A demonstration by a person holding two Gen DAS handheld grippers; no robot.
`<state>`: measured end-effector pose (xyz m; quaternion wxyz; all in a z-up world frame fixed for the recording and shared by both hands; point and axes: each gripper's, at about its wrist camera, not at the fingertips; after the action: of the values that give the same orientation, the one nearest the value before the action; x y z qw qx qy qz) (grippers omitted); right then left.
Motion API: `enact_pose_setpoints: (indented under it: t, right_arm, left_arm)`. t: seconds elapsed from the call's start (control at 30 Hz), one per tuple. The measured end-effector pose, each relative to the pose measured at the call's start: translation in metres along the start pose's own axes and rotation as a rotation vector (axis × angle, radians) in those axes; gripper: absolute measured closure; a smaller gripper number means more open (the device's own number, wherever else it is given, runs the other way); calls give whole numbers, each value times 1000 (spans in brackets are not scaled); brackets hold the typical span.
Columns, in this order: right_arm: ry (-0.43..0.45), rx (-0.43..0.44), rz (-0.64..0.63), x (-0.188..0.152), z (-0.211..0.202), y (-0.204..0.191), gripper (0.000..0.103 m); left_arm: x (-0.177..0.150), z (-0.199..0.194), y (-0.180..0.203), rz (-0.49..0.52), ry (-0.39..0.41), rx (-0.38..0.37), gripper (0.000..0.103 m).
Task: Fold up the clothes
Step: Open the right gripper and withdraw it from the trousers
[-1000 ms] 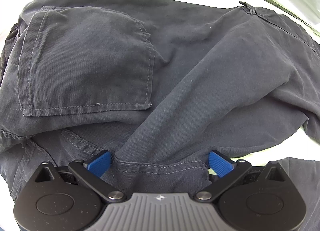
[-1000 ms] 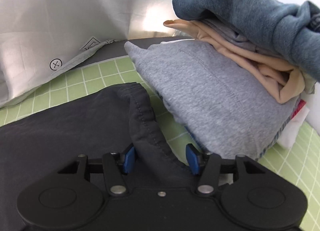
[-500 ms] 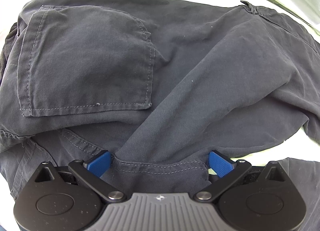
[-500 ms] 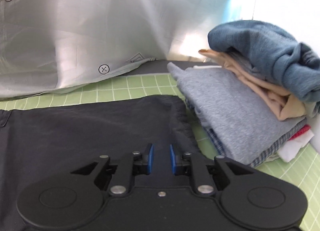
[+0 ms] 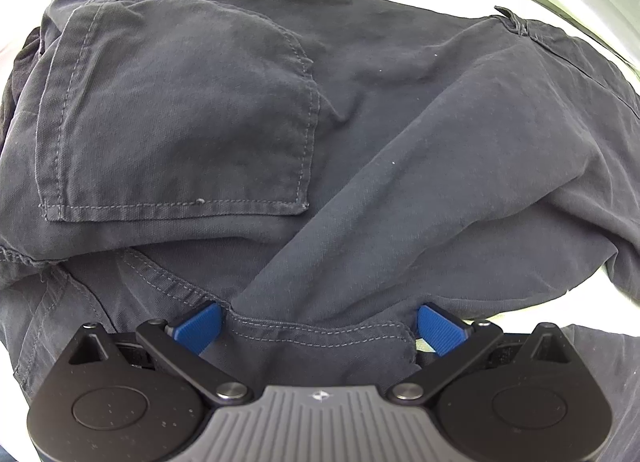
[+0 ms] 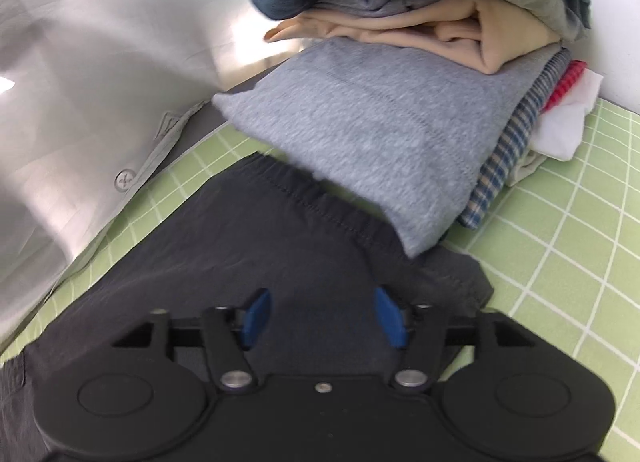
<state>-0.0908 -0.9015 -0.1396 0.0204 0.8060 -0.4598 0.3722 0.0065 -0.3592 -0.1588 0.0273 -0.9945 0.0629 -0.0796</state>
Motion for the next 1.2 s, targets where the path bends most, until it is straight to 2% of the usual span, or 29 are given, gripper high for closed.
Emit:
enact_pose_setpoints:
  t: [0.07, 0.13, 0.17, 0.27, 0.37, 0.4, 0.47, 0.53, 0.6, 0.63, 0.67, 0.73, 0.87, 0.97, 1.03, 1.07, 1.2]
  right_arm:
    - [-43, -21, -79, -11, -8, -17, 7]
    - [-61, -23, -154, -24, -20, -33, 23]
    - [-44, -5, -176, -30, -32, -39, 25]
    - [57, 96, -150, -50, -80, -49, 26]
    - [15, 149, -148, -76, -105, -50, 27]
    - [-2, 166, -148, -84, -113, -50, 29]
    - [-35, 200, -148, -102, -130, -50, 41]
    - [-68, 233, -148, -119, -146, -51, 53]
    - [-102, 266, -149, -137, -162, -51, 64]
    - [-118, 283, -149, -145, -170, -51, 71]
    - [-135, 300, -149, -154, -178, -51, 73]
    - [-168, 333, -149, -172, -195, -52, 74]
    - [-226, 335, -151, -198, -209, -50, 74]
    - [-262, 303, -147, -208, -212, -51, 69]
    - [-283, 282, -133, -214, -213, -49, 55]
    - [-296, 262, -124, -217, -213, -48, 53]
    - [-324, 182, -76, -230, -214, -44, 53]
  left_arm:
    - [2, 1, -2, -2, -18, -5, 0]
    - [3, -1, -7, -15, -18, -28, 0]
    - [0, -6, -10, -26, 0, -47, 2]
    - [-27, -36, -28, -66, 135, -119, 3]
    - [-53, -67, -45, -107, 270, -192, 3]
    - [-63, -77, -50, -113, 308, -194, 3]
    - [-89, -99, -54, -92, 355, -110, 8]
    - [-112, -119, -60, -88, 393, -59, 14]
    - [-135, -129, -75, -120, 417, -32, 24]
    - [-147, -131, -85, -151, 418, -17, 27]
    - [-157, -133, -97, -185, 415, -3, 32]
    - [-174, -130, -121, -264, 393, 17, 39]
    - [-197, -111, -165, -398, 322, -4, 40]
    - [-204, -105, -183, -414, 326, -14, 40]
    - [-203, -101, -191, -416, 327, -15, 40]
    - [-202, -98, -196, -417, 325, -16, 39]
    - [-189, -79, -210, -414, 295, -35, 38]
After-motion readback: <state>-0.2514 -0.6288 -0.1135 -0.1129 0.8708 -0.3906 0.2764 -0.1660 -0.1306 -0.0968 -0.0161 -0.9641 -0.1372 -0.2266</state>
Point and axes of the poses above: each gripper's, at about its wrist camera, not at the fingertips, and z roughly the way its jaws point, y to its right, x to its top, and after that the axes turned 7 degrees about z, right-handed
